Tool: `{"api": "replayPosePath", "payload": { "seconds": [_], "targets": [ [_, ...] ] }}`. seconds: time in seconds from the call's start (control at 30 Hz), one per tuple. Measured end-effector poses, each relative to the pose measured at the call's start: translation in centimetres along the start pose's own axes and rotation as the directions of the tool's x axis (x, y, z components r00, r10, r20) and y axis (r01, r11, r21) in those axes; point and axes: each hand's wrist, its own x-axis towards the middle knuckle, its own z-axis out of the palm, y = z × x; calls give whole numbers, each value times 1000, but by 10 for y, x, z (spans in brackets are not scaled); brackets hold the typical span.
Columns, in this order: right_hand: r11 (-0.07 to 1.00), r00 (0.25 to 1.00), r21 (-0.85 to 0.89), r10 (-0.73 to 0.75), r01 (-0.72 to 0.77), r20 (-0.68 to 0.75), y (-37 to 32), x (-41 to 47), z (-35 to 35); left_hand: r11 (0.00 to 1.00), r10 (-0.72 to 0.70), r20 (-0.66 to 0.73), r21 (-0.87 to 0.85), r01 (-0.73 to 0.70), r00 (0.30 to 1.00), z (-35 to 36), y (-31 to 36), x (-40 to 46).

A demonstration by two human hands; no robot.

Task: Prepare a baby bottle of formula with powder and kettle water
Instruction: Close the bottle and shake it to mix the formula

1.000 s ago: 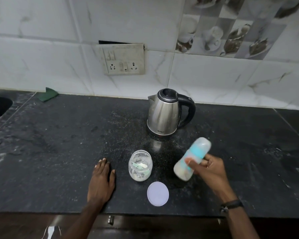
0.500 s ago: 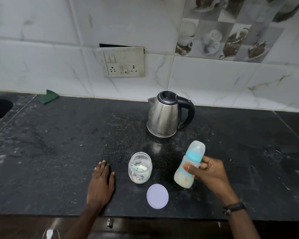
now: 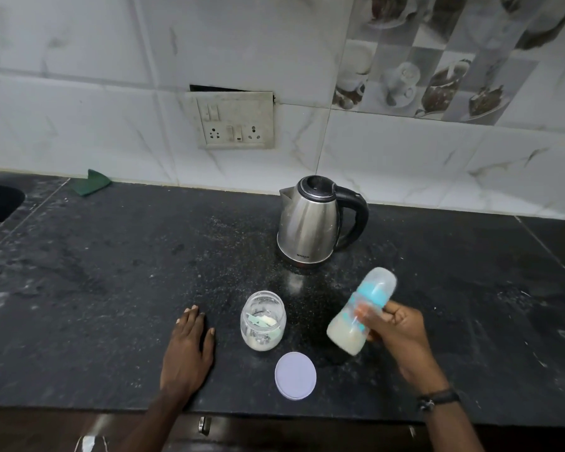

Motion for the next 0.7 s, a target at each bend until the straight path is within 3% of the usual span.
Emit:
{"api": "replayPosePath", "payload": {
  "seconds": [0.07,0.17,0.23,0.53,0.7],
  "targets": [
    [999,996,46,1,3,-87,5,2,-2,1000,-5,9,4,5,1000,0,2,0],
    [975,999,-220,-4,11,33,9,3,5,1000,-14,13,2,14,1000,0,0,-1],
    [956,998,-292,-3,22,64,12,5,10,1000,-5,1,7,5,1000,-1,0,0],
    [806,972,-572,-226,151,-61,8,82,40,1000,-7,13,3,7,1000,-1,2,0],
    [750,968,-650,-237,127,-85,16,119,49,1000,-5,20,14,4,1000,-1,1,0]
  ]
}}
